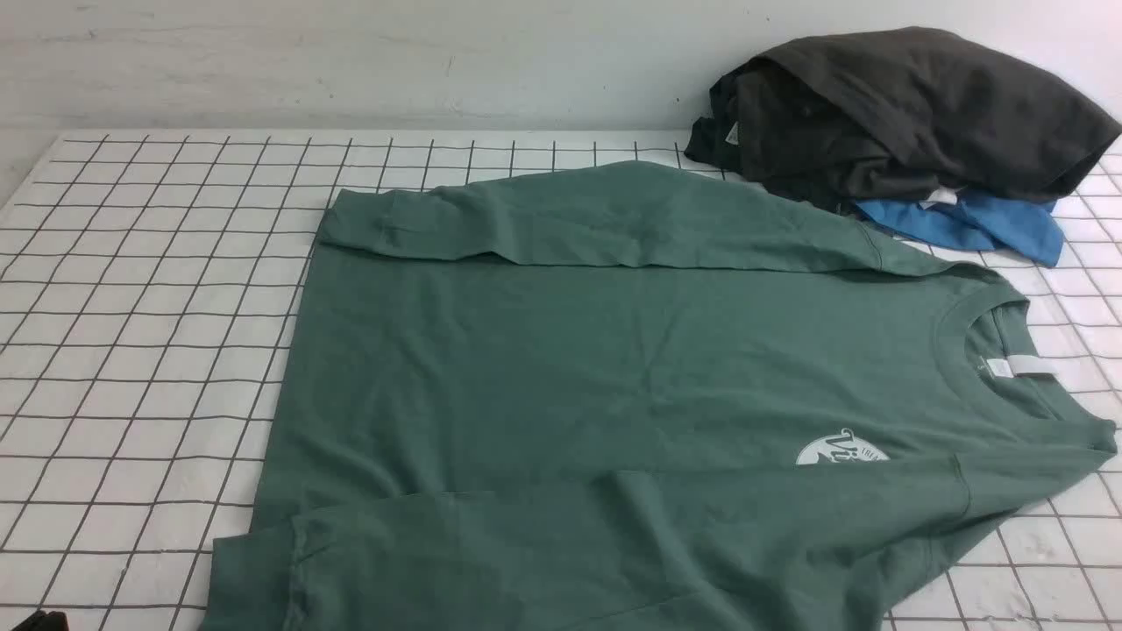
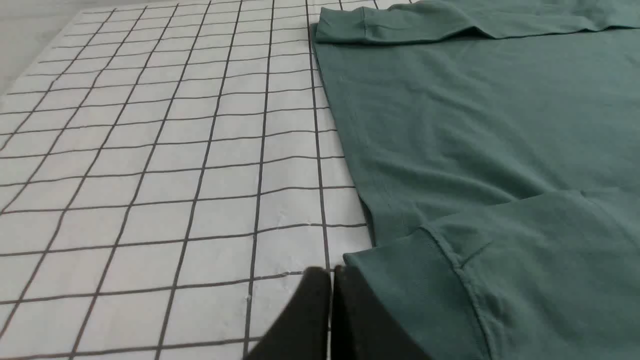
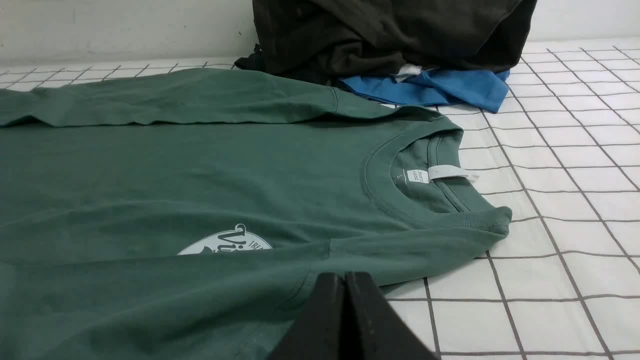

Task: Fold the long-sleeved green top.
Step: Use the left arm to clamp the cuff closest to it

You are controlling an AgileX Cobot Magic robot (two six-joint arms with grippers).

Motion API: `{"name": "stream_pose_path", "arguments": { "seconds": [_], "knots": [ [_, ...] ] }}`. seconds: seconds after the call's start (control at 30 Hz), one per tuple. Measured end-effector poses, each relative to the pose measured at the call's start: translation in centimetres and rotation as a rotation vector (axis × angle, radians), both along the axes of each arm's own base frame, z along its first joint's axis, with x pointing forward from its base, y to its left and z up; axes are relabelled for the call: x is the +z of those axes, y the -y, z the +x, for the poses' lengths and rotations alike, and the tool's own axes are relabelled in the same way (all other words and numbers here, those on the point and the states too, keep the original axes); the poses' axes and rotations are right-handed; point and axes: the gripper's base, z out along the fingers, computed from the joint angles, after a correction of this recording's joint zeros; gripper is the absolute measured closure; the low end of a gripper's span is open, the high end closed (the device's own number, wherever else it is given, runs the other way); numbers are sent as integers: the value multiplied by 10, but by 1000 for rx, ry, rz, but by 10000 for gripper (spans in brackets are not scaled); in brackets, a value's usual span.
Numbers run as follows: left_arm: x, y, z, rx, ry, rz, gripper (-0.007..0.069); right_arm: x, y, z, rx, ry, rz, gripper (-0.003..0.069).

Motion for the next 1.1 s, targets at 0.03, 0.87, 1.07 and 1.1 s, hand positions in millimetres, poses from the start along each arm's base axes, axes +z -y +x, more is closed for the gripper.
{"name": "stream_pose_path", "arguments": {
  "seconds": [0.03, 0.87, 1.07, 1.1],
  "knots": [
    [0, 0, 0, 0, 0, 0, 631, 0, 0, 0, 0, 0, 0, 673],
    [0, 0, 0, 0, -1, -1, 631, 0, 0, 0, 0, 0, 0, 673],
    [0, -1, 0, -2, 3, 30, 631, 0, 0, 0, 0, 0, 0, 673],
    [0, -1, 0, -2, 8, 31, 631, 0, 0, 0, 0, 0, 0, 673]
  ]
}}
